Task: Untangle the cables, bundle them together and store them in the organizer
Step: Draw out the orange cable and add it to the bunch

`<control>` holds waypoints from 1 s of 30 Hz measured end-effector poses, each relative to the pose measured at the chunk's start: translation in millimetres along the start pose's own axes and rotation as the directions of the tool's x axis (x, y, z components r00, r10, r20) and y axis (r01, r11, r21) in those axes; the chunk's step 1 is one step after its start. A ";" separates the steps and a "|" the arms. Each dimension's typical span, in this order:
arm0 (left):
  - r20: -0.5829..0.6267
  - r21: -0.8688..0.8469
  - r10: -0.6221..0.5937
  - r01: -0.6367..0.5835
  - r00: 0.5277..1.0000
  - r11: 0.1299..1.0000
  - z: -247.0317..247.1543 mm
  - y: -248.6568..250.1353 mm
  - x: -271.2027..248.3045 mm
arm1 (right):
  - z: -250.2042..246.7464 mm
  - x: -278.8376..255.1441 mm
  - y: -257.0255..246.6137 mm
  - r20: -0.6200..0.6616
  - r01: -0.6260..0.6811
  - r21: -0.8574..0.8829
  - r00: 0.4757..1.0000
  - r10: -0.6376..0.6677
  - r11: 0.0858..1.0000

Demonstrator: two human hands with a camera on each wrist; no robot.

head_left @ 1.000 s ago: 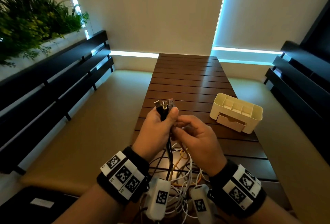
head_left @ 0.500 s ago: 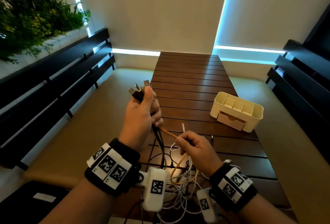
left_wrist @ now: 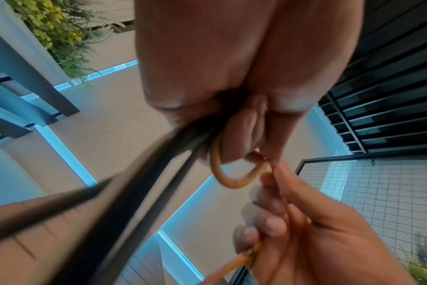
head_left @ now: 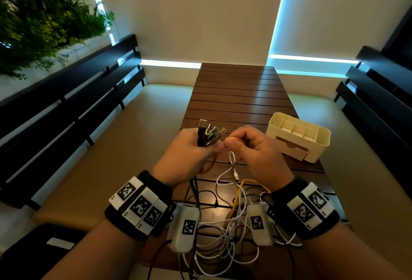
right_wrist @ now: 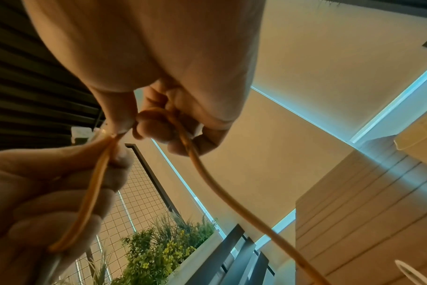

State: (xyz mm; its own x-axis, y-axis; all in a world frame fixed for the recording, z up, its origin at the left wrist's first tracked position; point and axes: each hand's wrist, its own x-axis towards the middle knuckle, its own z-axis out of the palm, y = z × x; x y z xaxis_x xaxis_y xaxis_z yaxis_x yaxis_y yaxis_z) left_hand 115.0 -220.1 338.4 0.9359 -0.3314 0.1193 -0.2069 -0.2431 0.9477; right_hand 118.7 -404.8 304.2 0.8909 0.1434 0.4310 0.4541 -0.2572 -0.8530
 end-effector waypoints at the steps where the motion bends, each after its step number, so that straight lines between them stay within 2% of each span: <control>1: -0.005 0.013 0.019 -0.018 1.000 1.000 -2.2 1.9 -0.8 | 0.8 -2.5 1.3 -0.002 -0.008 0.018 1.000 0.008 1.000; 4: -0.036 -0.055 0.044 -0.046 0.998 0.997 -8.8 5.5 -2.6 | 4.6 -8.7 6.9 -0.008 -0.069 0.078 0.998 0.070 0.995; 8: -0.054 -0.197 0.014 -0.024 0.998 0.980 -23.7 9.0 -4.6 | 5.7 -16.5 26.0 -0.021 -0.206 0.070 0.978 0.208 0.976; 11: -0.003 -0.105 -0.073 0.073 0.997 0.992 -34.1 5.1 -6.5 | 3.3 -16.3 27.8 -0.049 -0.285 0.105 0.955 0.292 0.953; 14: -0.065 0.197 -0.171 0.181 0.983 0.964 -33.5 -8.2 0.7 | 1.0 -4.5 17.5 -0.123 -0.218 0.019 0.968 0.219 0.976; 17: -0.159 0.381 -0.190 0.238 0.969 0.893 -28.9 -16.8 6.7 | 0.0 6.3 11.1 -0.053 -0.128 -0.198 0.991 0.120 0.972; 19: -0.218 0.368 -0.174 0.246 0.960 0.897 -26.4 -19.6 8.7 | -0.3 8.8 11.7 0.031 -0.135 -0.346 0.987 0.155 0.929; 22: -0.229 0.246 -0.075 0.133 0.971 0.960 -20.6 -17.8 6.8 | -1.8 10.6 13.2 0.133 -0.089 -0.480 0.976 0.173 0.873; 24: -0.150 0.148 -0.030 0.053 0.988 0.988 -14.3 -15.0 4.8 | 0.0 12.1 9.0 0.208 -0.027 -0.497 0.967 0.149 0.867; 27: 0.027 0.015 -0.032 0.032 0.999 0.999 -7.7 -14.7 2.7 | 2.8 14.6 -2.2 0.257 0.066 -0.439 0.965 0.055 0.896; 30: 0.075 0.063 0.004 -0.009 0.997 0.998 -6.3 -15.0 2.3 | -0.7 16.3 -10.4 0.214 0.112 -0.385 0.976 -0.030 0.916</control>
State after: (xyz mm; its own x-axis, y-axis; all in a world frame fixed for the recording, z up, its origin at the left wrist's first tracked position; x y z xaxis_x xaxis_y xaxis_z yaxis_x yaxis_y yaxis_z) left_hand 122.1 -211.5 326.3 0.9110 -0.3999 0.1005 -0.2326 -0.2971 0.9261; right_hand 128.5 -400.5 320.3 0.8538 0.3522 0.3833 0.5205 -0.5871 -0.6200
